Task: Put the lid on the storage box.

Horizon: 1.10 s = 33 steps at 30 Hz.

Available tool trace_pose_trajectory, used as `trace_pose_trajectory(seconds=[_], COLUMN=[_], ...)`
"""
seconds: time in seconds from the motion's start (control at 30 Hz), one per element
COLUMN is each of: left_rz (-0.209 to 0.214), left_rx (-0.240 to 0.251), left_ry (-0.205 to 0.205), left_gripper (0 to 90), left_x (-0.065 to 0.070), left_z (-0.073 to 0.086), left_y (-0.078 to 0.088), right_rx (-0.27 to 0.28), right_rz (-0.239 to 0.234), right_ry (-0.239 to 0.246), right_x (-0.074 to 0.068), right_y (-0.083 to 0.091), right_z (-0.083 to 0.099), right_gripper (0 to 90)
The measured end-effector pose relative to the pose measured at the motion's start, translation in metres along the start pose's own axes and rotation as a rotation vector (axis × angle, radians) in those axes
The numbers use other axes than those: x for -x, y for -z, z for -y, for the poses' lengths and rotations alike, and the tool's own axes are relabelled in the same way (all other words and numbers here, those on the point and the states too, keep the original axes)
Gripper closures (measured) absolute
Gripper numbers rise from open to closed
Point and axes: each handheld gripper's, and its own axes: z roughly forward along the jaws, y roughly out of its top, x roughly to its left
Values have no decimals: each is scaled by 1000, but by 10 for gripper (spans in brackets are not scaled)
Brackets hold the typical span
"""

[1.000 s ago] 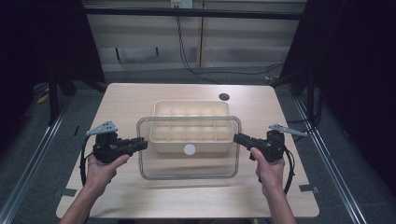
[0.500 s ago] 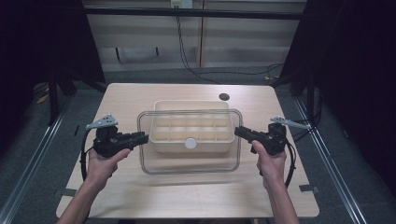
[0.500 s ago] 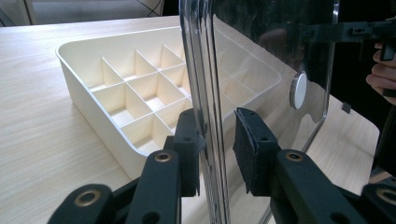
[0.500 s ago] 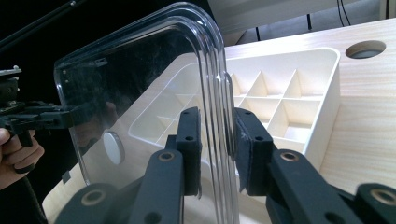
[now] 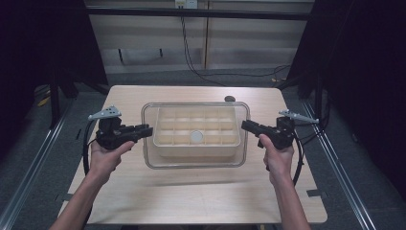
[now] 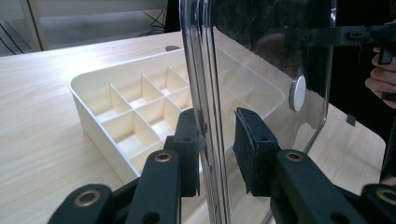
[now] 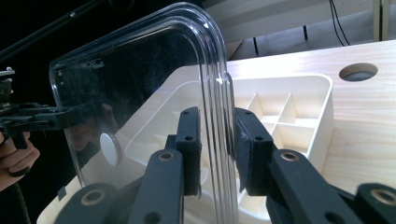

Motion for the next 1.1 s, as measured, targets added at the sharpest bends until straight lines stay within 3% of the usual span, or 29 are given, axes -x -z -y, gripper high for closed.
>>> trace_pose_trajectory(seconds=[0.17, 0.73, 1.1], left_rz=[-12, -36, -39], left_rx=[-9, 17, 20], left_ry=[10, -12, 24], left_gripper=[710, 709, 710], left_x=[-7, -12, -27], left_z=[-7, -30, -36], left_y=[-9, -8, -20], right_rx=[-3, 30, 8], right_rz=[16, 11, 18], right_ry=[-1, -27, -30], right_x=[3, 9, 19], right_y=[-6, -18, -34], right_z=[-8, -25, -36], right_gripper=[730, 725, 723])
